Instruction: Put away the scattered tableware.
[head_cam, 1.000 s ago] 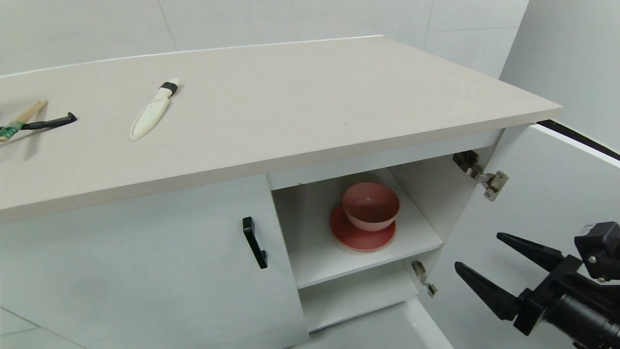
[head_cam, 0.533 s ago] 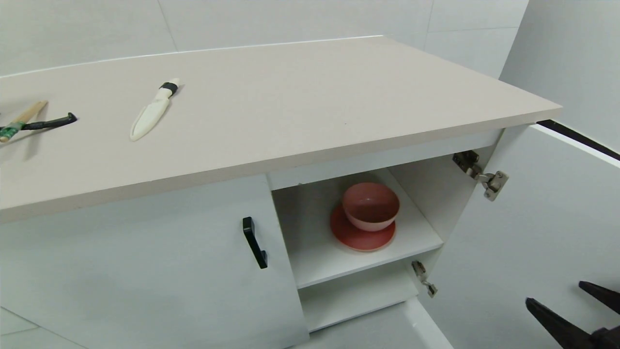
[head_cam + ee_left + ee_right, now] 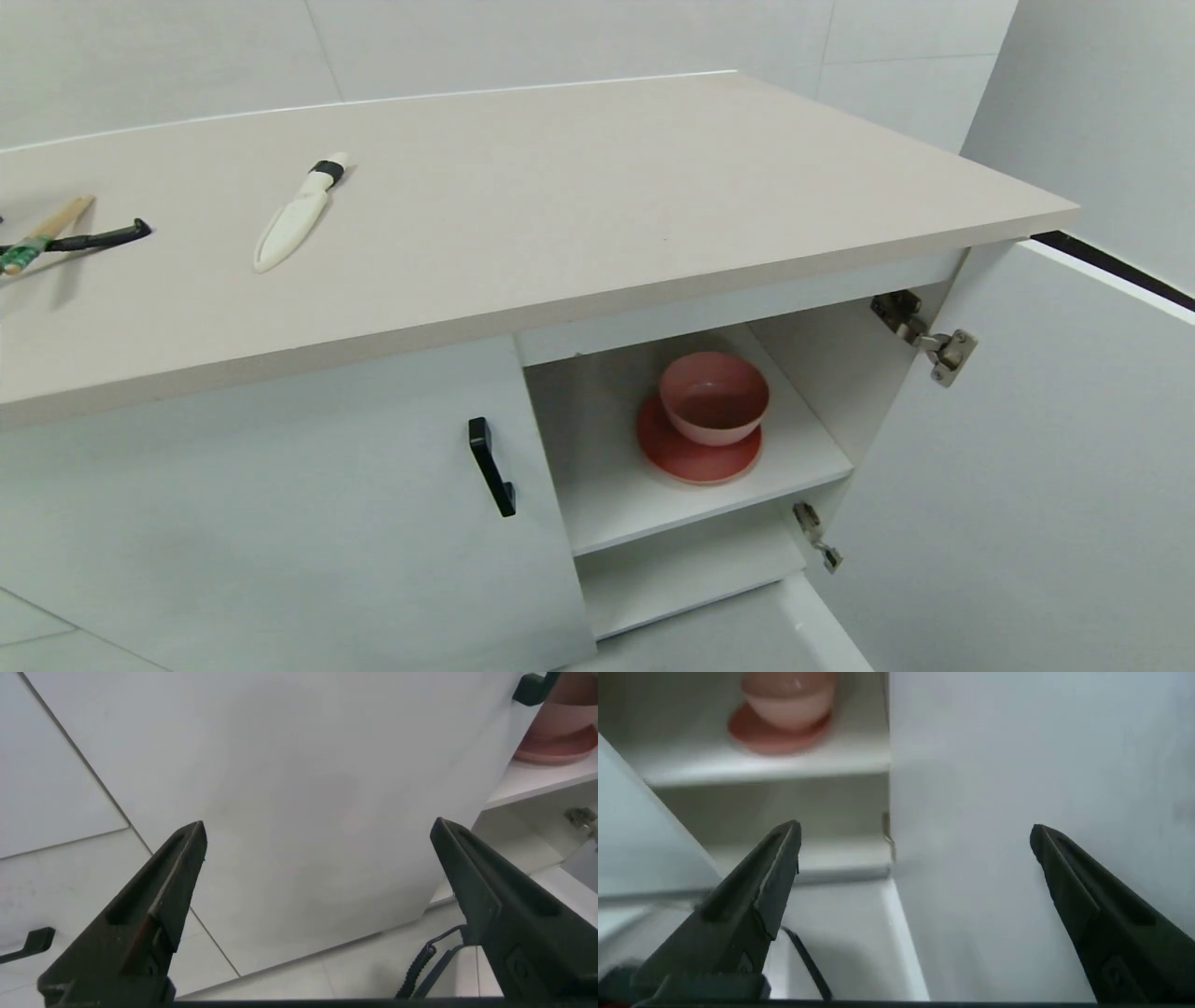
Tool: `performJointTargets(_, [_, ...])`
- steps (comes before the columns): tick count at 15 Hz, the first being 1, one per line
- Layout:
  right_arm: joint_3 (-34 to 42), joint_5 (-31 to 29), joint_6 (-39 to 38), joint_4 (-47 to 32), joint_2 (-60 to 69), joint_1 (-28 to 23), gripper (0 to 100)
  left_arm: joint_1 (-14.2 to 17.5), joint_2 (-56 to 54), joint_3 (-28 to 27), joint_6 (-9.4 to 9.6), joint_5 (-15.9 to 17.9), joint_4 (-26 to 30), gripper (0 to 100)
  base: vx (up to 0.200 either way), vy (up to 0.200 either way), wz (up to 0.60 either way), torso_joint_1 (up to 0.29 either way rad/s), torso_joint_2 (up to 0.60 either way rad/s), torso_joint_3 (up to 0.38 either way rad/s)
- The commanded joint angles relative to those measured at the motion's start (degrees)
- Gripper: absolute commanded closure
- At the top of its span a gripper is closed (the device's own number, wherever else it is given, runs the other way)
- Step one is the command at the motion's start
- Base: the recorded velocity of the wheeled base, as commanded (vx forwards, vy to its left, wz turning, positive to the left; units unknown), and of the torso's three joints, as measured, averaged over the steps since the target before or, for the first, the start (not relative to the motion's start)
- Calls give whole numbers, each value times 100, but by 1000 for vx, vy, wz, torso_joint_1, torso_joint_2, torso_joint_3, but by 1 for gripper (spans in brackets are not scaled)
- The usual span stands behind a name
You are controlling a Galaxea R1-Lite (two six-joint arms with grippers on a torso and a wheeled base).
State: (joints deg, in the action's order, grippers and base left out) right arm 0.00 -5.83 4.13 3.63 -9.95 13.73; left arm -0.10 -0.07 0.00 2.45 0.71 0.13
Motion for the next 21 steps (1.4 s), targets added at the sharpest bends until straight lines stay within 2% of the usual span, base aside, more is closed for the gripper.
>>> performJointTargets(1, [0,47,53,-82,423,-213,0,1,7,0,10,0,4,0,-200,0,0,7,-2,2])
performJointTargets(5, [0,170,132,-82,423,-336,0,1,7,0,-25,0,4,0,-200,0,0,5,1,4])
performJointTargets(9, [0,451,413,-108,722,-1329,0,1,7,0,-25,0,4,0,-200,0,0,0,0,1])
performJointTargets(10, [0,504,536,-117,889,-1443,0,1,7,0,-8,0,4,0,0,-200,0,-2,2,-2])
performJointTargets(15, [0,486,474,-108,977,-1408,0,1,7,0,-34,0,4,0,0,-200,0,2,0,0])
performJointTargets(18, [0,486,360,-91,995,-1408,0,1,7,0,-52,0,4,0,0,0,0,0,0,0])
performJointTargets(21, [0,468,-255,-73,995,-1408,0,1,7,0,-52,0,4,0,0,0,0,0,0,0])
